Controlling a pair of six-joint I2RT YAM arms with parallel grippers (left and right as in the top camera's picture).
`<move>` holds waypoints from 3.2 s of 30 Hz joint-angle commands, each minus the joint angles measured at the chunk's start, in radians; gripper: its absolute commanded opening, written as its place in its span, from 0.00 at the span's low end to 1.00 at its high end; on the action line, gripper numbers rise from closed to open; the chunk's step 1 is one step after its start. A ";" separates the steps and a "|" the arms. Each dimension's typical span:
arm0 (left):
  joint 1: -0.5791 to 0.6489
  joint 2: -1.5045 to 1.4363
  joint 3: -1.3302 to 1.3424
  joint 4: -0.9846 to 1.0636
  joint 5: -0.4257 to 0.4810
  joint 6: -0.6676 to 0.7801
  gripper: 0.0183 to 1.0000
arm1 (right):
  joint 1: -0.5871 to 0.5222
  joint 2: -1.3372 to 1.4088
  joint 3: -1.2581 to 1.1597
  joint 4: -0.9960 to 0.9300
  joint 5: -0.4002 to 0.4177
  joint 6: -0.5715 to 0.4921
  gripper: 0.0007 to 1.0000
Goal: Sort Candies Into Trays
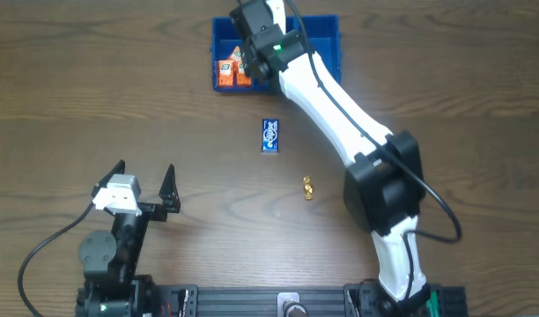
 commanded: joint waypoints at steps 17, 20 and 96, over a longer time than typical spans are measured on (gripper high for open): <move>0.006 -0.006 -0.021 -0.031 0.022 0.011 1.00 | 0.063 -0.006 -0.352 0.039 -0.257 0.242 0.90; 0.006 -0.006 -0.021 -0.031 0.022 0.011 1.00 | 0.063 0.028 -0.352 0.046 -0.257 0.246 0.90; 0.006 -0.006 -0.021 -0.031 0.022 0.011 1.00 | -0.083 0.062 -0.206 0.554 -0.036 -0.045 0.55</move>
